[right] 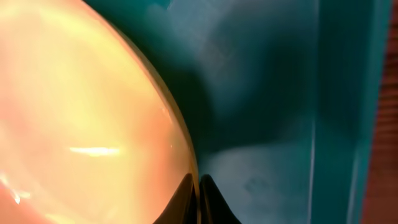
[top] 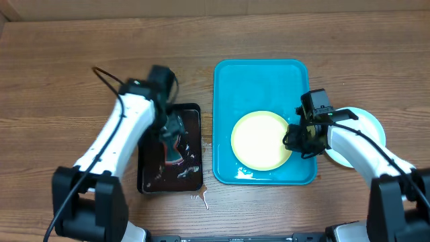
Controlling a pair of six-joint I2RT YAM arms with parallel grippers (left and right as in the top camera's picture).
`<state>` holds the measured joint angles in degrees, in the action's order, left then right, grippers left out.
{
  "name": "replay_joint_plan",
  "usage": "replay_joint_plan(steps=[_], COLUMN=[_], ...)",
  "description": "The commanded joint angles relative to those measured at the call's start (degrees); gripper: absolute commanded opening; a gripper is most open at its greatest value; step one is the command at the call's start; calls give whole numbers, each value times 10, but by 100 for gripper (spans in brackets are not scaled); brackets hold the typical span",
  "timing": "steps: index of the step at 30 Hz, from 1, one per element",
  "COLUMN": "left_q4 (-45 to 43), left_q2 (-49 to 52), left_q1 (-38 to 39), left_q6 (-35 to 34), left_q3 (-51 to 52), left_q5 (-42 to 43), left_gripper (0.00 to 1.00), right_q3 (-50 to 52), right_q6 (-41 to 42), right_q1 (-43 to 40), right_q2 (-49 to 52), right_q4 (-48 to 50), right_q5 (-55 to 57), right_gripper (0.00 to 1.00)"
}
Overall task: Clean dirty plates on tray and stack at the side
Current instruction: 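Put the sponge back on the black tray with the left gripper, then lift the yellow plate with the right gripper and tilt it over the black tray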
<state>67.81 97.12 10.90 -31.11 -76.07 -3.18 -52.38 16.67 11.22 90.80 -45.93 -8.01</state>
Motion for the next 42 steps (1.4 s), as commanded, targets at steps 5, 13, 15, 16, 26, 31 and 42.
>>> replay_joint_plan(steps=[5, 13, 15, 16, 26, 31, 42], left_q4=[49, 73, 80, 83, 88, 88, 88], left_q2=[-67, -78, -76, -75, -74, -74, -74], left_q1=[-97, -139, -139, -139, -139, -139, -139], left_q6=[29, 29, 28, 29, 28, 28, 28], left_q3=[-191, -248, -247, -246, -244, -244, -244], left_q5=[14, 9, 4, -2, -4, -4, -4], left_gripper=[100, 100, 100, 100, 100, 100, 100], right_q3=[-124, -167, -167, -167, -167, -168, -168], right_q6=[-5, -34, -34, -34, -34, -35, -64], right_q1=[114, 355, 404, 424, 541, 580, 639], right_q2=[-91, -82, -72, -65, 18, 18, 17], right_q4=[-44, 16, 34, 43, 99, 105, 121], right_q5=[95, 285, 349, 374, 541, 666, 809], right_gripper=[4, 4, 4, 4, 4, 4, 4])
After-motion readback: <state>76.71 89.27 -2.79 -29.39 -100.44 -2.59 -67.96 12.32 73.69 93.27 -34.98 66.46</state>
